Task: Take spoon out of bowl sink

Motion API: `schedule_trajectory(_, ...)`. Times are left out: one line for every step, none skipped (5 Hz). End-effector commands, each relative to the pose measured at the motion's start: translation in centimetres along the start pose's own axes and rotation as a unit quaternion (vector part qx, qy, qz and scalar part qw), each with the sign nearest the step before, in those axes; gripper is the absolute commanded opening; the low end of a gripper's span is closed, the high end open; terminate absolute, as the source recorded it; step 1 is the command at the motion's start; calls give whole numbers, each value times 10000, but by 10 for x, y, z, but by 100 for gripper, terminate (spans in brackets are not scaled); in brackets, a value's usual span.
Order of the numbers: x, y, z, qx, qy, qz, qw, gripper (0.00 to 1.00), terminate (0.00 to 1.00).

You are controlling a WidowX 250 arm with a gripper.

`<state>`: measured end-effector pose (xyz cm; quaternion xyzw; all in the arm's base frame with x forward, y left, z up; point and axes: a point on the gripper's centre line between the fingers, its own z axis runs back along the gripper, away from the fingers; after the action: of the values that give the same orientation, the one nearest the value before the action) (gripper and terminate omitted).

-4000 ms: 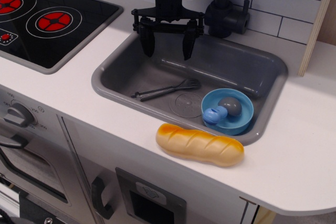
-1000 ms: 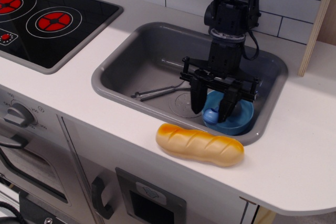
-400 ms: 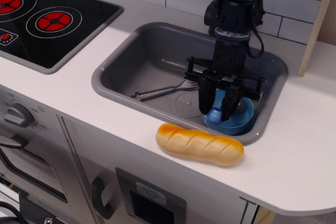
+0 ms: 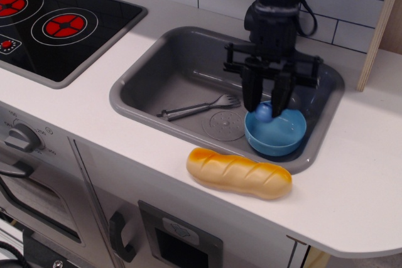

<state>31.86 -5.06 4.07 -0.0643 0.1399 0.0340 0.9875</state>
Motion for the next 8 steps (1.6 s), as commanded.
schedule_trajectory(7, 20, 44, -252, -573, 220, 9978, 0, 0)
schedule_trajectory(5, 41, 46, -273, -582, 182, 9978, 0, 0)
schedule_trajectory(1, 58, 40, -160, -551, 16, 9984, 0, 0)
schedule_trajectory(-4, 70, 35, -80, -553, -69, 9984, 0, 0)
schedule_trajectory(-13, 75, 24, 81, -569, -208, 9981, 0, 0)
schedule_trajectory(-22, 75, 14, 228, -586, -353, 9974, 0, 0)
schedule_trajectory(-20, 76, 5, 325, -535, -284, 9976, 0, 0)
schedule_trajectory(-20, 73, -2, 411, -553, -256, 9973, 100, 0)
